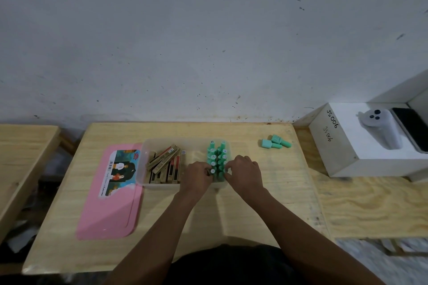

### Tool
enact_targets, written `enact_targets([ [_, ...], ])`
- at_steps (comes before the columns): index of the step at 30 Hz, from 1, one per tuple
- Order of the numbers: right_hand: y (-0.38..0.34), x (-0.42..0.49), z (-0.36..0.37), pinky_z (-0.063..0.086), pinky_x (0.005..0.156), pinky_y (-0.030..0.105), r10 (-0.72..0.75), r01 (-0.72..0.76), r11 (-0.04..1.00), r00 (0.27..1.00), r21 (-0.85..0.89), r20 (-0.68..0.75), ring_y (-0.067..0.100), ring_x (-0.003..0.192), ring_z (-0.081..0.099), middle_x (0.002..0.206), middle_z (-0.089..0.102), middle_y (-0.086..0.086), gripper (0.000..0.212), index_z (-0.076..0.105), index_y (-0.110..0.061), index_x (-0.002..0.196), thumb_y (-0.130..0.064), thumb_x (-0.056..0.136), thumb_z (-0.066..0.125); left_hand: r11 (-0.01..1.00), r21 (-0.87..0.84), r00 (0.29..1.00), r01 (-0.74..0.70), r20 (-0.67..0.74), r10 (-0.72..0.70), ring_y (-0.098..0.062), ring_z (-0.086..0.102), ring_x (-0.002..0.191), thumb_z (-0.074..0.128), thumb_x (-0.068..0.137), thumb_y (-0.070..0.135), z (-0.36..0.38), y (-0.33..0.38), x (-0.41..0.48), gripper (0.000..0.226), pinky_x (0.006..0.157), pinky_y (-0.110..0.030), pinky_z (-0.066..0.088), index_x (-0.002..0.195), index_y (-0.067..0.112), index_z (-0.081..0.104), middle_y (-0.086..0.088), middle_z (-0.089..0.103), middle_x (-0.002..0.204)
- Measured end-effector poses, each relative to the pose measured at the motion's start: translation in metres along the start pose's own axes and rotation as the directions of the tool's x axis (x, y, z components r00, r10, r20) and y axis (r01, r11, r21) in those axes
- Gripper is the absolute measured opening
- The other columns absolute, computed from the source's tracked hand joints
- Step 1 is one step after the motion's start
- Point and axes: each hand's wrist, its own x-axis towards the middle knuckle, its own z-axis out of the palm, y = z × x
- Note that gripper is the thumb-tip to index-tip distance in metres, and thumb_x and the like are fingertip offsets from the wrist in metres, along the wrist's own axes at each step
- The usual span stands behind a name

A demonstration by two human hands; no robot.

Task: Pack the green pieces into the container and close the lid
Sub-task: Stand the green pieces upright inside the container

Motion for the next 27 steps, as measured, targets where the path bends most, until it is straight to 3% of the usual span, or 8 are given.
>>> enact_targets([
  [9, 0.017, -0.013, -0.010, 0.044, 0.071, 0.027, 0.019, -0.012, 0.986, 0.999, 0.168, -0.041, 0.010, 0.094, 0.054, 0.098, 0.062, -0.008, 0.025, 0.067, -0.036, 0.111, -0.042, 0.087, 0.063, 0.998, -0.058, 0.999, 0.036, 0.020, -0.035, -0.014, 0.069, 0.077, 0.075, 0.072, 0.016, -0.001, -0.003, 0.001, 0.025, 0.071, -0.029, 0.056, 0.097, 0.017, 0.075, -0.004, 0.076, 0.088],
  [14, 0.063, -0.024, -0.023, 0.042, 0.066, 0.023, 0.143, -0.119, 0.960, 0.986, 0.252, -0.080, 0.003, 0.084, 0.049, 0.090, 0.056, -0.014, 0.022, 0.066, -0.037, 0.111, -0.042, 0.090, 0.060, 0.998, -0.048, 0.999, 0.043, -0.016, -0.044, -0.014, 0.066, 0.076, 0.077, 0.071, 0.021, -0.006, 0.004, 0.001, 0.028, 0.073, -0.028, 0.055, 0.098, 0.015, 0.071, -0.003, 0.073, 0.086],
  [21, 0.132, -0.034, -0.037, 0.036, 0.055, 0.021, 0.358, -0.306, 0.894, 0.927, 0.327, -0.113, 0.004, 0.076, 0.053, 0.088, 0.059, -0.015, 0.019, 0.069, -0.035, 0.107, -0.036, 0.091, 0.060, 0.996, 0.054, 0.991, -0.067, -0.113, 0.073, -0.016, 0.067, 0.082, 0.071, 0.079, 0.029, -0.012, 0.059, 0.004, 0.027, 0.071, -0.029, 0.053, 0.103, 0.018, 0.071, 0.002, 0.072, 0.093],
  [25, 0.158, -0.030, -0.040, 0.035, 0.054, 0.022, 0.429, -0.372, 0.859, 0.898, 0.350, -0.098, 0.005, 0.077, 0.053, 0.088, 0.058, -0.016, 0.018, 0.069, -0.035, 0.106, -0.036, 0.091, 0.059, 0.981, -0.016, 0.980, -0.195, -0.041, 0.194, -0.012, 0.057, 0.072, 0.070, 0.080, 0.030, 0.011, 0.093, 0.019, 0.026, 0.070, -0.026, 0.049, 0.103, 0.018, 0.070, 0.001, 0.068, 0.086],
  [27, 0.169, -0.023, -0.037, 0.037, 0.058, 0.024, 0.453, -0.398, 0.842, 0.888, 0.363, -0.077, 0.006, 0.078, 0.054, 0.089, 0.060, -0.016, 0.019, 0.069, -0.035, 0.107, -0.036, 0.091, 0.059, 0.959, 0.012, 0.958, -0.284, 0.045, 0.283, -0.013, 0.052, 0.076, 0.067, 0.082, 0.032, 0.030, 0.108, 0.033, 0.028, 0.073, -0.029, 0.047, 0.107, 0.019, 0.068, 0.002, 0.066, 0.090],
])
